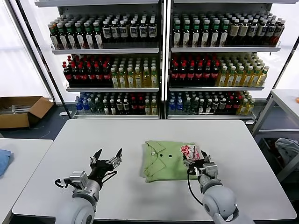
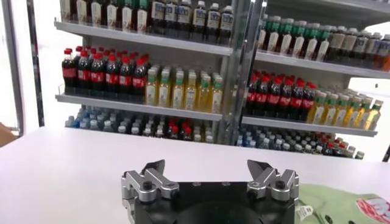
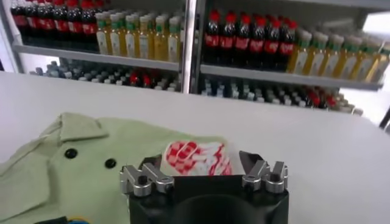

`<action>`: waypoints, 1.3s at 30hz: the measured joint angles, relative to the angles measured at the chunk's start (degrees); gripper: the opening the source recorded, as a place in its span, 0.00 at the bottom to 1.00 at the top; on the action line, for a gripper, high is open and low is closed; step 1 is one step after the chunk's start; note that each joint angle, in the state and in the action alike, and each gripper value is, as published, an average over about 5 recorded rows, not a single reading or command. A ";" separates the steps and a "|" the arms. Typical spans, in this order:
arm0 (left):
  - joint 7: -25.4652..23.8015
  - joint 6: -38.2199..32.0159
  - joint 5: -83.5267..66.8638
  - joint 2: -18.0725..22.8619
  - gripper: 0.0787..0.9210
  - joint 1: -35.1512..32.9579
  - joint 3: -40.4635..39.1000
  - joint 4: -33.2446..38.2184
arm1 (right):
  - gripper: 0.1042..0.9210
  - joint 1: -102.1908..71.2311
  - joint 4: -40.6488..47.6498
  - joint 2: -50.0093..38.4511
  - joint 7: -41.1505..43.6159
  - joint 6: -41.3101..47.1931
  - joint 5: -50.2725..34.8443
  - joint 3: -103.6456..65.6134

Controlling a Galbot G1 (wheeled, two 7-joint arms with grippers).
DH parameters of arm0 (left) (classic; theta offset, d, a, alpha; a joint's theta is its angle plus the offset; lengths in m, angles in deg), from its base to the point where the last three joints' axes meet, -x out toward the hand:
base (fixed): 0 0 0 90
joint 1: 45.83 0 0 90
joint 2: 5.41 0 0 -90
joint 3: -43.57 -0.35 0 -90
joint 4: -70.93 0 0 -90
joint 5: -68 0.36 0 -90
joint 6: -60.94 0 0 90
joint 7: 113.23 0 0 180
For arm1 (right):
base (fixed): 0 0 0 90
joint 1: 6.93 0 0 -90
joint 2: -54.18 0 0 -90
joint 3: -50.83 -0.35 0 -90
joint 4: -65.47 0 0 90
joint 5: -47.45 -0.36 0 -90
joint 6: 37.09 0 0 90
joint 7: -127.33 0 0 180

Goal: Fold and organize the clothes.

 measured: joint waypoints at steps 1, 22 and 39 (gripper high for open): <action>-0.02 -0.05 0.02 -0.05 0.88 -0.12 0.08 0.12 | 0.86 -0.47 0.09 0.70 -0.20 0.01 -0.30 -0.12; -2.15 -2.52 1.18 -0.20 0.88 -1.98 0.81 2.17 | 0.88 -6.07 -5.88 4.64 -1.46 -1.28 -2.17 -4.52; -4.64 -9.25 6.31 1.27 0.88 -3.40 0.02 2.90 | 0.88 -20.92 -18.72 0.57 -0.58 -8.69 15.67 -15.56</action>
